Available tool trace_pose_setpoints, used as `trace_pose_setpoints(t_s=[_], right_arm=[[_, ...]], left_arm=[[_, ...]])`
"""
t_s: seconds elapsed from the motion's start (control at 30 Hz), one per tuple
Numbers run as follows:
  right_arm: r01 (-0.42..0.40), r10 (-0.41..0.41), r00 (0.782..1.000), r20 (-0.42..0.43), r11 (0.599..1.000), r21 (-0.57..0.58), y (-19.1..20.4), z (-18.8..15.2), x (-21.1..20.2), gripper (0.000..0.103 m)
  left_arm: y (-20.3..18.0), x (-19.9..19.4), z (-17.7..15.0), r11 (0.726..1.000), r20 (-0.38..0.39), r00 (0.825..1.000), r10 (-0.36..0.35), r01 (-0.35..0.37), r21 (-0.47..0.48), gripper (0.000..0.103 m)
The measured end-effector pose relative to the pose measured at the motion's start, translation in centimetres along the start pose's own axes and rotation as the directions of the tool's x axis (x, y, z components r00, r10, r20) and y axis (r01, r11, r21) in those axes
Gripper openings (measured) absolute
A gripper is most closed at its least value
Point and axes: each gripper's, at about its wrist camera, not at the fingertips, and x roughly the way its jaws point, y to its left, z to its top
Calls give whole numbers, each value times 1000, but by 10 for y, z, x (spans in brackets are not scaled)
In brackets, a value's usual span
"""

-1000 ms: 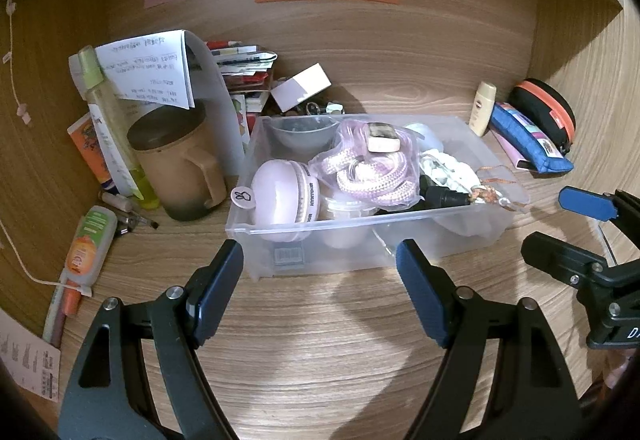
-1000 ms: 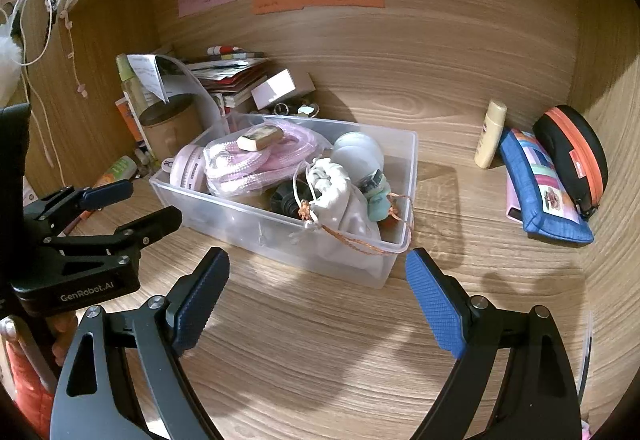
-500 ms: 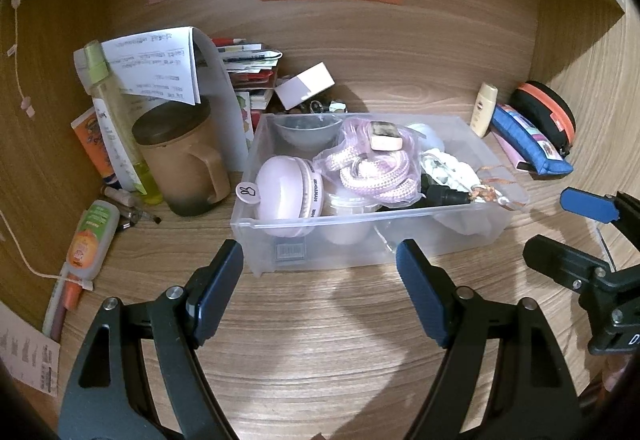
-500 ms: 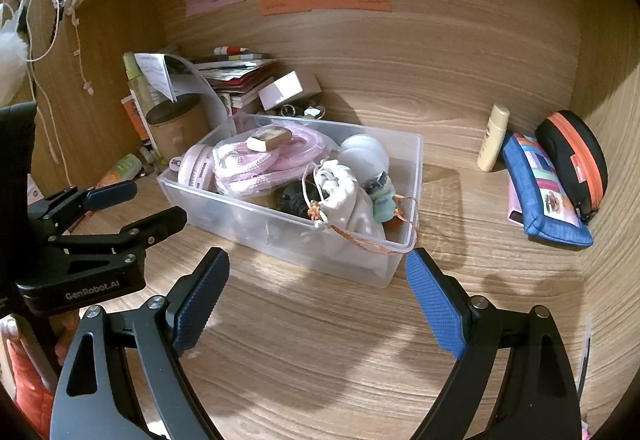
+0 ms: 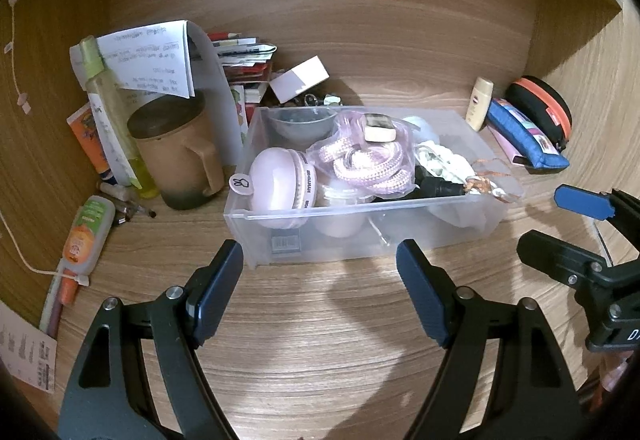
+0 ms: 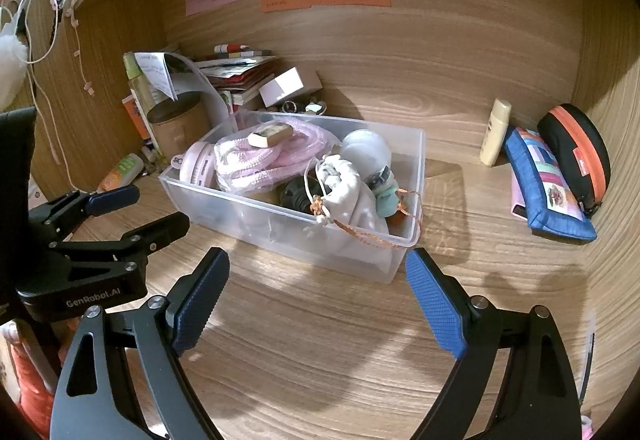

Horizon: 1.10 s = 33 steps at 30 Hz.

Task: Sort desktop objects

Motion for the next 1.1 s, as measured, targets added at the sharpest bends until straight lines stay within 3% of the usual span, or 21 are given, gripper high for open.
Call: trace_pose_setpoints(t_s=[0.2,0.3,1.1], right_arm=[[-3,3,1000,0,1000,2,-1,0,0,89],[-3,3,1000,2,1000,0,-2,0,1,89],[-9,9,1000,-11,1000,24,-3,-3,2,89]], left_arm=[[-2,-3,1,1000,10,1000,-2,2,6,81],[-2,-5,2,1000,23,1000,0,0,5,93],[-10,-10,4,1000,47,999,6,-7,29,101]])
